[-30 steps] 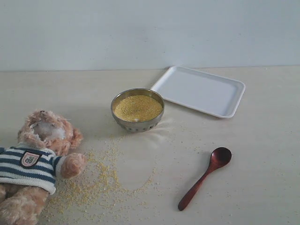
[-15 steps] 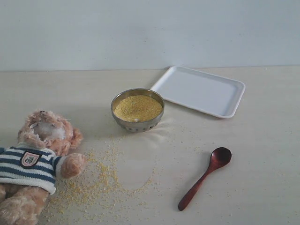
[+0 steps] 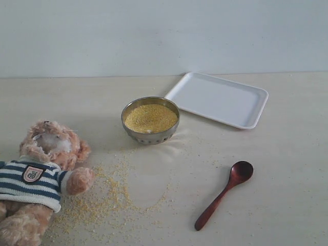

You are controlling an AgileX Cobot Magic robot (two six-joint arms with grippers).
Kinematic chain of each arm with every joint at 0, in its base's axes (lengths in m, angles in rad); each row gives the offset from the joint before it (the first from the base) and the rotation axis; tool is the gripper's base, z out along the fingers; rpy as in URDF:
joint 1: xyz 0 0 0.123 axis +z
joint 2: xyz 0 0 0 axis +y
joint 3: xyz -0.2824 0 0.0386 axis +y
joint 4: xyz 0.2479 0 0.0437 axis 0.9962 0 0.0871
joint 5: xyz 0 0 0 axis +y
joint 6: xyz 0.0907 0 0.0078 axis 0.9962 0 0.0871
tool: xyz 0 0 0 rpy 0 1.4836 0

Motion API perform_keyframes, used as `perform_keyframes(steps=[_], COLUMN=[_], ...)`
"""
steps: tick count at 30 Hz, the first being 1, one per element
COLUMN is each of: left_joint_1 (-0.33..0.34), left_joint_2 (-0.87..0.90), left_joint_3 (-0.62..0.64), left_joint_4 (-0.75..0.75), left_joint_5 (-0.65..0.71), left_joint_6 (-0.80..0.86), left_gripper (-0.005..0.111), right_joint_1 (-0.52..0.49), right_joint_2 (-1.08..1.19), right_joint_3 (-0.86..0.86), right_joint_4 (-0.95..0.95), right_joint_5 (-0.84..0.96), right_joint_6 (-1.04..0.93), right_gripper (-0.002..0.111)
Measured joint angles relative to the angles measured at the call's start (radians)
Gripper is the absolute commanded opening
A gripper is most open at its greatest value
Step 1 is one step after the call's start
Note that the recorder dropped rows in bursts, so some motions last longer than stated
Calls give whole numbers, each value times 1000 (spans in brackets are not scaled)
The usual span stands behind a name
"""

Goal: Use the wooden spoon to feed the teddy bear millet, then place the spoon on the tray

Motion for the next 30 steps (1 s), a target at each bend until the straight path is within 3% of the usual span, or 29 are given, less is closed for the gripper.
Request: perform_keyframes(steps=[25,30], left_joint_1=[0,0], left_joint_2=[0,0], left_joint_3=[0,0], left_joint_4=[0,-29], left_joint_5=[-29,-100], left_joint_6=[-10,-263], left_gripper=[5,5], right_joint_1=[0,0], right_joint_2=[0,0], right_joint_3=[0,0], right_joint_4=[0,0], right_joint_5=[0,0], right_joint_6=[0,0], right_gripper=[0,0])
